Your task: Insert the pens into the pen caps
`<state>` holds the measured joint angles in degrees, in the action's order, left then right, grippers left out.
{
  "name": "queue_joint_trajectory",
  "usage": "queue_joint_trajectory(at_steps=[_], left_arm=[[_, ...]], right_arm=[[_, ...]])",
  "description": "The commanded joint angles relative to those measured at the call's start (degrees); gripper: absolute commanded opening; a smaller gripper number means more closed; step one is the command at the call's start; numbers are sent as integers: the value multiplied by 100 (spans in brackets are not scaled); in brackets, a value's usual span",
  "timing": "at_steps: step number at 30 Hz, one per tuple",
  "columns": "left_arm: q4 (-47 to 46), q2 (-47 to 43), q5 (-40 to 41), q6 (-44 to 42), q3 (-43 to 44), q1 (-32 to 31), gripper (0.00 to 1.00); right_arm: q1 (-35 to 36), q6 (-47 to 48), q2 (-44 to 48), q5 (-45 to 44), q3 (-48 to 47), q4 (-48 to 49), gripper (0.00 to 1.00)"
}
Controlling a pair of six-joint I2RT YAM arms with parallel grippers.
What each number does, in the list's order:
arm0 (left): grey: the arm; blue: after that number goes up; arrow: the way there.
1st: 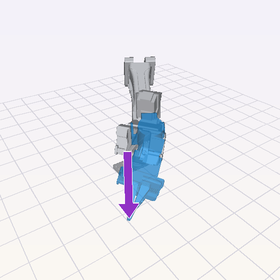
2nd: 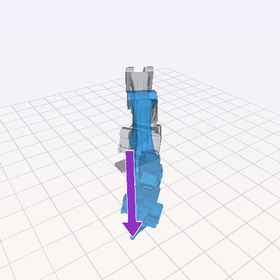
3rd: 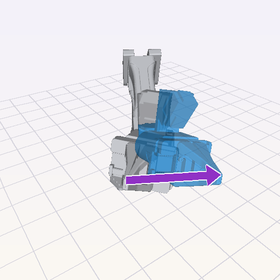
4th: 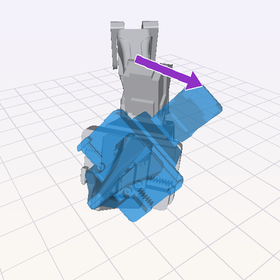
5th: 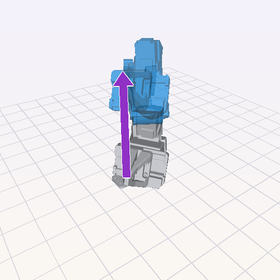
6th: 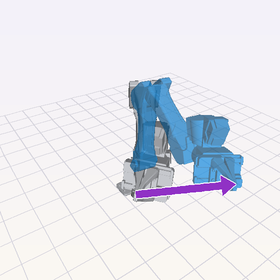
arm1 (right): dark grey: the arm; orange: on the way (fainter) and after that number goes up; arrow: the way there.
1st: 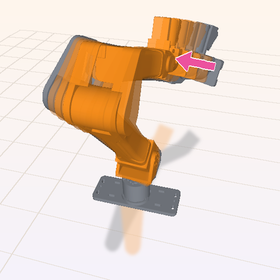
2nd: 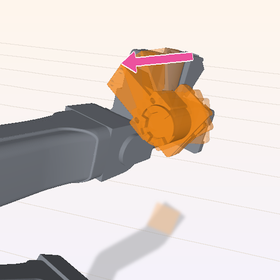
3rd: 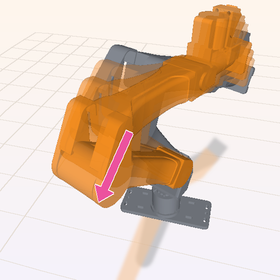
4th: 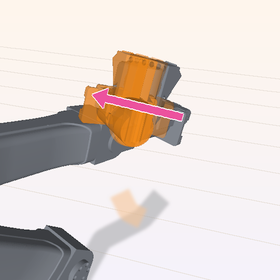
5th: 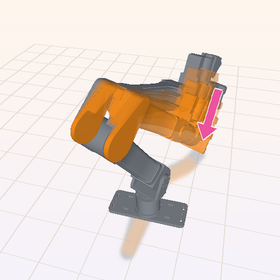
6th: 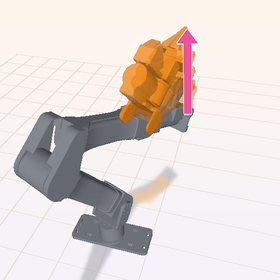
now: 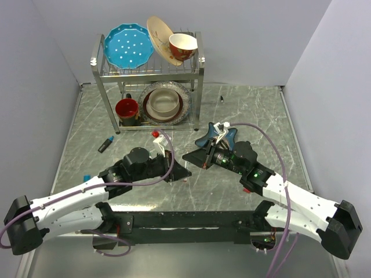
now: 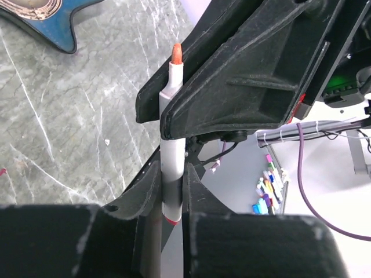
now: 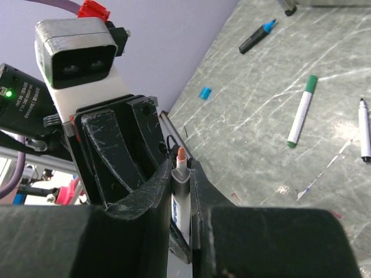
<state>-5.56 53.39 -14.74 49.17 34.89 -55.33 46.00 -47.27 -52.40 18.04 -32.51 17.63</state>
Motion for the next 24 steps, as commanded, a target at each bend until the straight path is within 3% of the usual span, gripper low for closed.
queue_joint_trajectory(at_steps=[1, 2, 3, 6, 7, 10, 12, 14, 16, 18, 24], left_arm=[[2, 40, -152, -153, 69, -22, 1], [142, 40, -4, -188, 131, -22, 1], [291, 49, 93, -327, 210, -30, 1], [1082, 32, 708, -679, 649, -22, 1], [1423, 5, 892, -741, 850, -30, 1], [1707, -196, 1350, -1058, 1071, -30, 1], [1918, -389, 1787, -1215, 1125, -22, 1], [2189, -487, 1948, -1418, 1317, -30, 1], [2418, -557, 2159, -1734, 1580, -22, 1], [2700, -549, 2273, -2023, 1739, -30, 1], [3130, -311, 2107, -2570, 2179, -22, 1]], right_arm=[[32, -37, 160, -450, -167, -74, 14], [32, -124, 230, -651, -255, -432, 23], [32, -177, 274, -792, -325, -688, 40], [32, -475, 564, -1670, -677, -1901, 60], [32, -607, 669, -1864, -721, -2130, 63], [23, -1537, 1056, -3321, -967, -3376, 64], [15, -2739, 1171, -4337, -1318, -4868, 63], [-38, -3889, 1083, -4791, -1738, -6420, 61], [-143, -4324, 961, -5195, -1881, -7025, 61], [-327, -4729, 838, -5232, -1961, -7632, 63], [-2260, -4757, 310, -4020, -1452, -8056, 56]])
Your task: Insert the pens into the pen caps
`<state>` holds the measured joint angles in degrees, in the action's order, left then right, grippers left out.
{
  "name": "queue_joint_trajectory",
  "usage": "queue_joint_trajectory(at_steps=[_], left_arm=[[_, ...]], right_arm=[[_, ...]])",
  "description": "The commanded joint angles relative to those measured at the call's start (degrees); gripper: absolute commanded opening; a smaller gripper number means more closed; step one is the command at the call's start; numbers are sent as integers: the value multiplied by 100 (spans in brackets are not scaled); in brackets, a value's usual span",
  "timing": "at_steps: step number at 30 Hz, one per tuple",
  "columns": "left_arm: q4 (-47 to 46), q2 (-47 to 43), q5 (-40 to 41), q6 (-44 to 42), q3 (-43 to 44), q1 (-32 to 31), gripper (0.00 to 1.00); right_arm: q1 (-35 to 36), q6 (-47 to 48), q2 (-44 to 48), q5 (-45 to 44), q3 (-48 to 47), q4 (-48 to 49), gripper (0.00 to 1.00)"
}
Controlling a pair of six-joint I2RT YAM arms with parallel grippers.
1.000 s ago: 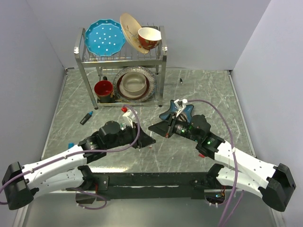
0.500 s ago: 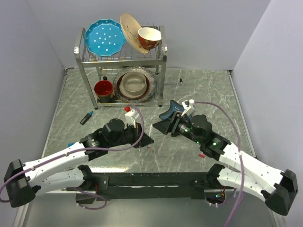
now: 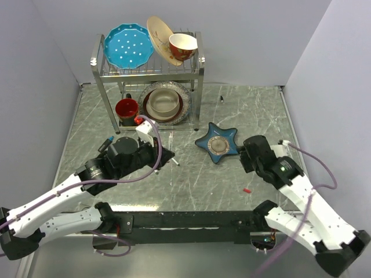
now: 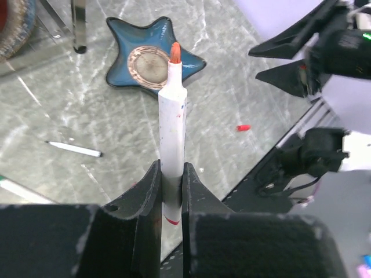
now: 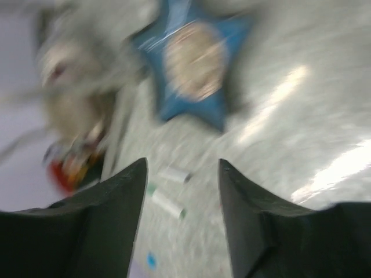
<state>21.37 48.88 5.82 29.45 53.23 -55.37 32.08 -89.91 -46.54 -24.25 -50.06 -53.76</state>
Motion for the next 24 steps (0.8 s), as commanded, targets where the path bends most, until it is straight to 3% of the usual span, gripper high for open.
queue_joint_trajectory(at_steps=[1, 4, 9, 14, 24], left_arm=[[465, 156, 68, -616, 337, -26, 1], [490, 148, 103, -660, 240, -26, 1], [483, -124, -90, -590, 56, -26, 1], [456, -388, -2, -546, -15, -26, 1], [544, -283, 112, -537, 12, -26, 1]], right_arm=[[-1026, -493, -363, 245, 400, -917, 54], [-1729, -475, -565, 394, 743, -900, 47], [-2713, 42, -996, 1139, 1323, -505, 42], [-2935, 307, -1304, 1300, 1701, -241, 45], [-3023, 254, -1032, 1511, 2115, -30, 47]])
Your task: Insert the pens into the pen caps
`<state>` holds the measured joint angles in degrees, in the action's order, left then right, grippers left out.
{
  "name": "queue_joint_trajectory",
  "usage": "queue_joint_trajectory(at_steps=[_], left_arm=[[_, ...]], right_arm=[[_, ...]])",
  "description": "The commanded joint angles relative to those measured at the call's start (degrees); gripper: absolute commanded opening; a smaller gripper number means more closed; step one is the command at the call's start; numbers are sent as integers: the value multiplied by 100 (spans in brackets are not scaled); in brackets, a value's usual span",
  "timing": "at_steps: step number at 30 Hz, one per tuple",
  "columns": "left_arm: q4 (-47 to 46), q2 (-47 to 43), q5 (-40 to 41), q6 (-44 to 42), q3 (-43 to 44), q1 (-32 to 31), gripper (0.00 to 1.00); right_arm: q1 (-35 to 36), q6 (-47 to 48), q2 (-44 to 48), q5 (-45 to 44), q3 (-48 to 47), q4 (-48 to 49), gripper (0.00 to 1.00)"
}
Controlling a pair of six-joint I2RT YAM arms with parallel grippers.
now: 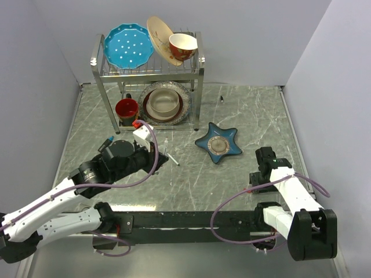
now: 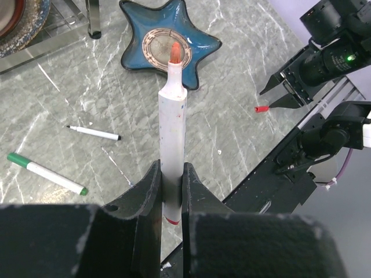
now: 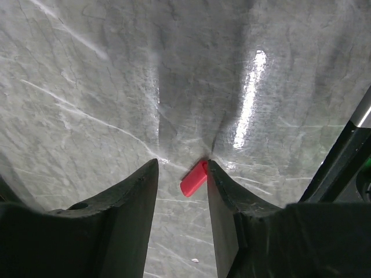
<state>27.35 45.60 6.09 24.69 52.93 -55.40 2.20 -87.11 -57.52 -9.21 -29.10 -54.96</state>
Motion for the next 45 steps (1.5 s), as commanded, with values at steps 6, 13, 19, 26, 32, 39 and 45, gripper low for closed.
queue_joint_trajectory(at_steps=[6, 13, 19, 26, 32, 39, 45], left_arm=[[-46, 71, 51, -78, 51, -24, 1], [-46, 36, 77, -96, 51, -15, 1], [-46, 27, 94, -96, 51, -15, 1], [-29, -8, 103, -96, 60, -24, 1], [-11, -8, 156, -105, 69, -24, 1], [7, -8, 156, -104, 77, -24, 1], [7, -17, 165, -104, 69, -15, 1]], right_arm=[[-44, -16, -49, 226, 194, 275, 47], [-35, 27, -67, 25, 46, 92, 46], [-35, 71, 47, 16, -87, -129, 46], [-35, 133, 100, 226, 1, -129, 47], [-35, 124, 74, 420, 71, -59, 47], [-35, 89, -58, 595, 185, 169, 45], [-35, 124, -198, 534, 256, 371, 40]])
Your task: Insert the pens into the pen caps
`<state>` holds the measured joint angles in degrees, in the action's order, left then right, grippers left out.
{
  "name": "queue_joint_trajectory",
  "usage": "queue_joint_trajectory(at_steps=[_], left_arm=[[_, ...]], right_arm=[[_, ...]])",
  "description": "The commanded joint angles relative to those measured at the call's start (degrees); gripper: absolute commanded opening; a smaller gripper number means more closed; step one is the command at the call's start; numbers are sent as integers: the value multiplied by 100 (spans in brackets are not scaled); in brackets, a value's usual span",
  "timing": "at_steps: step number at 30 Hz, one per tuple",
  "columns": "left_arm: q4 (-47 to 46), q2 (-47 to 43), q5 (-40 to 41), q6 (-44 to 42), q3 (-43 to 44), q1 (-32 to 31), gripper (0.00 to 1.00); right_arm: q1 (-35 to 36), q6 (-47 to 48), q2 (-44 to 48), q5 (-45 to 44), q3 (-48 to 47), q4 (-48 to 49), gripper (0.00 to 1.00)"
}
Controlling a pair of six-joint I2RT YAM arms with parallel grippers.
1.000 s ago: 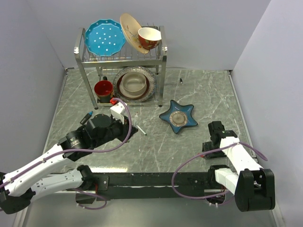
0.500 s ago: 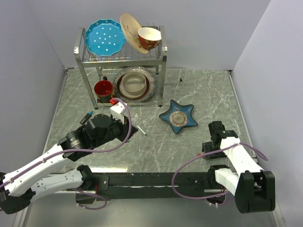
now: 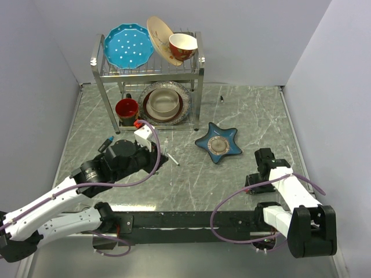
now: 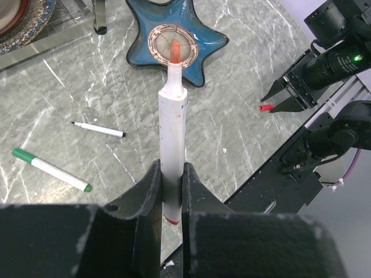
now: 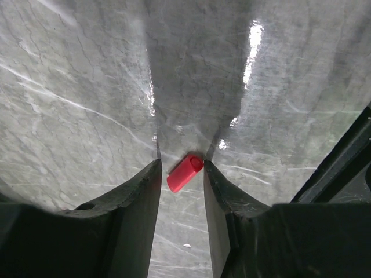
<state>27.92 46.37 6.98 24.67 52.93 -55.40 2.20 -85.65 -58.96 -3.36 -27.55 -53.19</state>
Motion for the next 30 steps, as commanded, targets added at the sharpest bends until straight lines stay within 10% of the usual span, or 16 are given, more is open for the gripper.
queue_joint_trajectory(at_steps=[1, 30], left_arm=[[-41, -84, 75, -102, 77, -24, 1], [-172, 83, -170, -32, 69, -24, 1]], right_arm=[[-35, 4, -63, -77, 118, 247, 39], [0, 4187, 753, 1161, 584, 3191, 3]])
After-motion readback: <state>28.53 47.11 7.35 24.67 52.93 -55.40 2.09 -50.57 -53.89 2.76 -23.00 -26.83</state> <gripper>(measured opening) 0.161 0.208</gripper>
